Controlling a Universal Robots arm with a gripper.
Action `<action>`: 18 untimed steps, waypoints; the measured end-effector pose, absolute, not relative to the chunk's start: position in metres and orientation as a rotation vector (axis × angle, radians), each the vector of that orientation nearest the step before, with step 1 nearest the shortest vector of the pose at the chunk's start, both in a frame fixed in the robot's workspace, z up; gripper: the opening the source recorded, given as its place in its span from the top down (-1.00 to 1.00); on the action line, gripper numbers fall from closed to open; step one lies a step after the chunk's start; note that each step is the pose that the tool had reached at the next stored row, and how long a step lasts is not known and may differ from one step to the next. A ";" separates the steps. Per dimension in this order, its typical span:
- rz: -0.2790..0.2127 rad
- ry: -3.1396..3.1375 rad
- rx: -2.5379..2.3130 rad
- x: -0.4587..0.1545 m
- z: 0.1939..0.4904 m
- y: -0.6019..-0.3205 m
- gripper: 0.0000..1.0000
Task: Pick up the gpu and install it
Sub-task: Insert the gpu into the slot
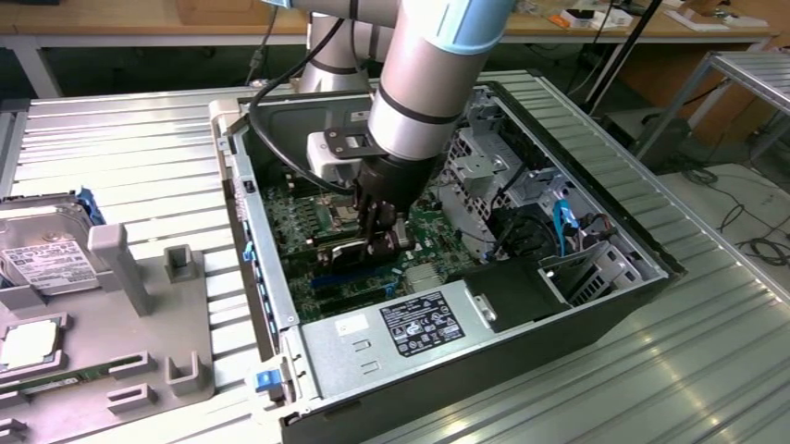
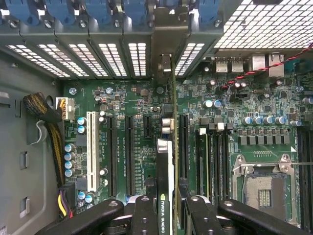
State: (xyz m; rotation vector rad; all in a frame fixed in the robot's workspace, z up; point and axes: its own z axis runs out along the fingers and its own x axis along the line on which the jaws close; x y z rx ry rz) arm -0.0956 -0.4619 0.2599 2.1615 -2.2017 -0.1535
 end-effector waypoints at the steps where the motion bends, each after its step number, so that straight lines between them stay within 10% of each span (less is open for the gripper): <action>1: -0.153 -2.202 2.161 -0.096 0.260 -0.462 0.47; 18: -0.154 -2.202 2.162 -0.096 0.267 -0.462 0.47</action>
